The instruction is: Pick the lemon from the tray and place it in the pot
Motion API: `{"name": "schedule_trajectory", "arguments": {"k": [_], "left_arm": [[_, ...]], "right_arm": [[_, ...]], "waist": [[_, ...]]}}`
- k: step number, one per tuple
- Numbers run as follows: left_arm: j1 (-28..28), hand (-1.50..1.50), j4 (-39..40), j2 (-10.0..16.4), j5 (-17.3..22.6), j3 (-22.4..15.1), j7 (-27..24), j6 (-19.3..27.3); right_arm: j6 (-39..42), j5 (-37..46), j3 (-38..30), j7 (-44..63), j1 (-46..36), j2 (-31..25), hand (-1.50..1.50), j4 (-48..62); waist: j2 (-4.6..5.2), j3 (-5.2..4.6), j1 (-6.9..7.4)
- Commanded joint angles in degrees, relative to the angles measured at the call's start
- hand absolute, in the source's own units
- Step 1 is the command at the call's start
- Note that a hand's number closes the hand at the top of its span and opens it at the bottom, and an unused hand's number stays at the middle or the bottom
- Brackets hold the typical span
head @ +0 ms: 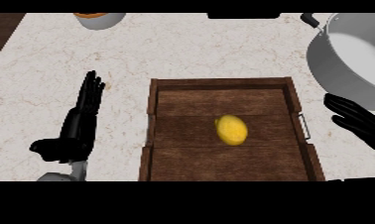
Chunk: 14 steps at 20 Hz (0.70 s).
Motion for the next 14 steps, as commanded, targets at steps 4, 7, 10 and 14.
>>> {"name": "schedule_trajectory", "arguments": {"k": [4,7,10,14], "left_arm": [[1.4,0.00,-3.7,0.8,-0.4,0.3,1.3,-0.7],[-0.1,0.00,-0.5,1.2,1.3,3.3,0.3,-3.5],[1.3,0.00,-2.9,-1.8,-3.1,-0.4,0.7,-0.3],[1.3,0.00,-6.3,-1.2,-3.3,0.5,4.6,-0.2]], "right_arm": [[0.7,12.8,7.7,21.3,1.7,-1.4,-1.50,-11.9],[1.1,19.1,13.8,27.0,-1.3,4.2,-1.50,-11.5],[5.5,20.5,16.7,34.0,-8.6,8.5,-1.50,-10.5],[4.7,27.1,17.4,33.2,-6.6,10.7,-1.50,-3.9]], "waist": [[0.05,0.11,0.59],[0.20,0.15,0.87],[0.24,0.16,1.31],[0.19,0.20,1.03]]}}
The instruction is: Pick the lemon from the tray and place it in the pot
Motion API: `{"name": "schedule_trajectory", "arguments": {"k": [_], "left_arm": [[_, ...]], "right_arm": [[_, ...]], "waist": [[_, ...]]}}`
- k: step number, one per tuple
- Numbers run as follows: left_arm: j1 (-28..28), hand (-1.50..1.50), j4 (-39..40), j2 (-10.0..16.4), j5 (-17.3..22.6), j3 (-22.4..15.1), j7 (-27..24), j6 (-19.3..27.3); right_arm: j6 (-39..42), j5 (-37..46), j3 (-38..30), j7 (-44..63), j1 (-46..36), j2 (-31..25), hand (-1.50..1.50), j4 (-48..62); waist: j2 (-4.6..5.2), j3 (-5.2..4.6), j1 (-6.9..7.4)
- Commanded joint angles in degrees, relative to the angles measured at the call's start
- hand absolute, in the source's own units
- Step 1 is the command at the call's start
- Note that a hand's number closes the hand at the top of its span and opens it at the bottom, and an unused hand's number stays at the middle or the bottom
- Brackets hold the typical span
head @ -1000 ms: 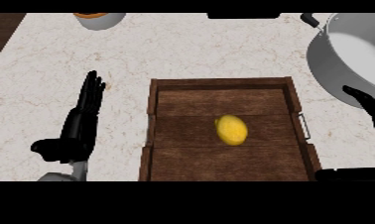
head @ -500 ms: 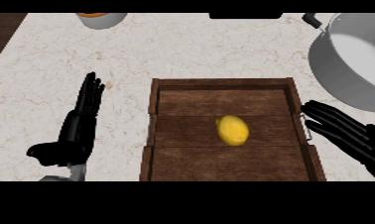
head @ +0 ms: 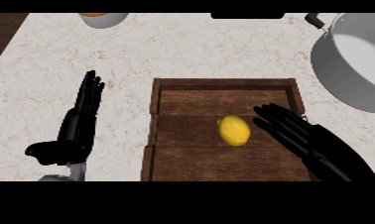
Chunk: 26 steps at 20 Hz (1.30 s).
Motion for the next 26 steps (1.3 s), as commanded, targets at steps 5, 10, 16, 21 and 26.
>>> {"name": "schedule_trajectory", "arguments": {"k": [5,10,16,21,26], "left_arm": [[-1.4,0.00,3.1,-2.5,-1.2,2.0,-0.1,-1.6],[-0.3,0.00,4.4,-4.9,-3.6,2.1,-3.0,-2.3],[2.2,0.00,-0.4,-3.4,-3.1,4.4,-0.4,-4.9],[0.0,0.00,0.1,-4.0,-4.2,5.1,1.4,-4.7],[1.1,0.00,-3.5,-6.4,-7.8,2.5,4.6,-1.9]], "right_arm": [[4.2,8.9,2.7,4.5,-0.8,6.0,-1.50,4.5],[5.2,12.1,2.2,0.9,-5.0,12.4,-1.50,11.8],[8.8,14.3,0.3,3.5,-5.8,15.5,-1.50,10.0],[4.2,19.1,0.3,-1.8,-10.7,19.6,-1.50,23.7],[3.5,21.4,1.6,-3.1,-6.5,20.9,-1.50,21.0]], "waist": [[0.01,0.03,-0.31],[0.04,0.04,-0.16],[-0.02,0.03,-0.13],[0.10,0.05,0.12],[0.00,0.06,-0.06]]}}
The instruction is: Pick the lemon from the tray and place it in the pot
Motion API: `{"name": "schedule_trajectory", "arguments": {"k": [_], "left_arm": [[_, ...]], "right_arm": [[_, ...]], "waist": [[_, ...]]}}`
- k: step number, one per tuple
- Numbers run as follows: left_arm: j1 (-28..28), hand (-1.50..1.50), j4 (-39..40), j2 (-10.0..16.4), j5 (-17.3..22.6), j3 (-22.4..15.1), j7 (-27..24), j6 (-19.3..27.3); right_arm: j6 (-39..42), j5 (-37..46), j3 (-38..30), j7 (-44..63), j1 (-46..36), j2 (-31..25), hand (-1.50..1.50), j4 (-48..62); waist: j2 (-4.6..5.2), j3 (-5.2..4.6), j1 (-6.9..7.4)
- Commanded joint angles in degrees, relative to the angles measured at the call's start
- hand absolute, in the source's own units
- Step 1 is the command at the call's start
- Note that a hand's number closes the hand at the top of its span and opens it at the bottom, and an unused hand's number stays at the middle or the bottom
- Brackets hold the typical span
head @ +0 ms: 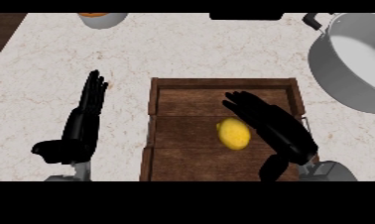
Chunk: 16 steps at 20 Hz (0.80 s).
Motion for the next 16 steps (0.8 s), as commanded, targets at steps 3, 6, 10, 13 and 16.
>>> {"name": "schedule_trajectory", "arguments": {"k": [3,6,10,13,16], "left_arm": [[-0.1,0.00,-1.1,0.3,0.0,1.2,1.4,-0.5],[0.8,0.00,2.1,-0.3,-0.1,0.9,-2.2,-2.2],[-0.8,0.00,-0.8,-0.4,-1.6,1.2,1.6,-0.6],[1.4,0.00,2.8,-0.8,-0.6,2.4,-4.2,-3.4],[-0.6,0.00,0.9,0.2,0.2,4.3,-0.8,-4.6]], "right_arm": [[-10.6,5.3,0.2,-6.0,1.6,2.8,1.50,2.5],[-11.8,5.3,-1.0,-7.3,-1.1,5.1,1.50,5.0],[-13.3,7.1,-0.8,-9.6,1.0,5.5,1.50,5.0],[-14.7,8.0,-2.0,-10.9,0.5,7.0,1.50,6.1],[-16.7,8.4,-3.8,-12.7,1.6,6.6,1.50,3.7]], "waist": [[0.46,0.74,0.10],[0.55,0.72,0.24],[0.48,0.72,0.07],[0.49,0.70,0.05],[0.47,0.70,-0.04]]}}
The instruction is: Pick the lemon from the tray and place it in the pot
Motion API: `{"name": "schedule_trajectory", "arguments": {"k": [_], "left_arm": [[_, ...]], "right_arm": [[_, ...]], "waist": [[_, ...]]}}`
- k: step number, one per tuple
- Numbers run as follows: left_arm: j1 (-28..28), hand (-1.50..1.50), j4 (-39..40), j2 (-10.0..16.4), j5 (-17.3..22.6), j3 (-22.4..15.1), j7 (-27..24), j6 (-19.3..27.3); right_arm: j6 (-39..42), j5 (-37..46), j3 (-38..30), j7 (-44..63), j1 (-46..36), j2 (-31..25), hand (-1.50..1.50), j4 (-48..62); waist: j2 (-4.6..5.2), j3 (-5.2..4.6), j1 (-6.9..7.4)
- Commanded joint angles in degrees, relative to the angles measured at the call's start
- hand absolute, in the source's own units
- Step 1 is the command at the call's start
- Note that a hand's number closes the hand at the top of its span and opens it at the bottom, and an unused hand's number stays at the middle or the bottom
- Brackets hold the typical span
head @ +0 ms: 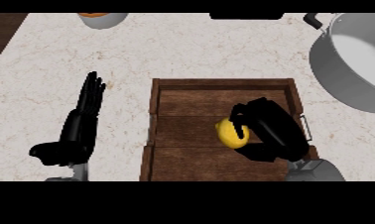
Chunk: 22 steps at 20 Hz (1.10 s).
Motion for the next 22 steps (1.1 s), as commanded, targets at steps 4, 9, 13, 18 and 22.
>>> {"name": "schedule_trajectory", "arguments": {"k": [4,9,13,18,22], "left_arm": [[-0.6,0.00,0.1,0.0,0.4,0.1,-0.3,-1.0],[-1.8,0.00,-0.9,0.5,-0.2,-0.2,-0.4,-1.2],[-3.0,0.00,0.0,-0.2,-0.4,-2.1,0.1,-2.2],[-4.7,0.00,0.4,-1.3,-0.4,-3.4,0.4,-2.6],[-5.8,0.00,1.6,-1.9,-1.5,-4.7,0.5,-2.6]], "right_arm": [[-3.5,2.5,-16.7,20.9,-6.9,3.3,1.50,10.3],[-4.8,6.0,-27.4,38.4,-11.1,1.2,1.50,16.2],[-7.6,13.6,-32.0,52.6,-21.8,-1.1,1.50,20.1],[-9.1,25.5,-33.3,67.3,-34.2,-5.0,1.50,28.0],[-6.2,33.5,-33.2,78.4,-43.2,-7.1,1.50,35.3]], "waist": [[1.62,0.06,1.40],[3.27,-0.22,2.70],[3.17,-0.24,5.86],[3.14,-0.12,8.54],[3.38,-0.11,9.41]]}}
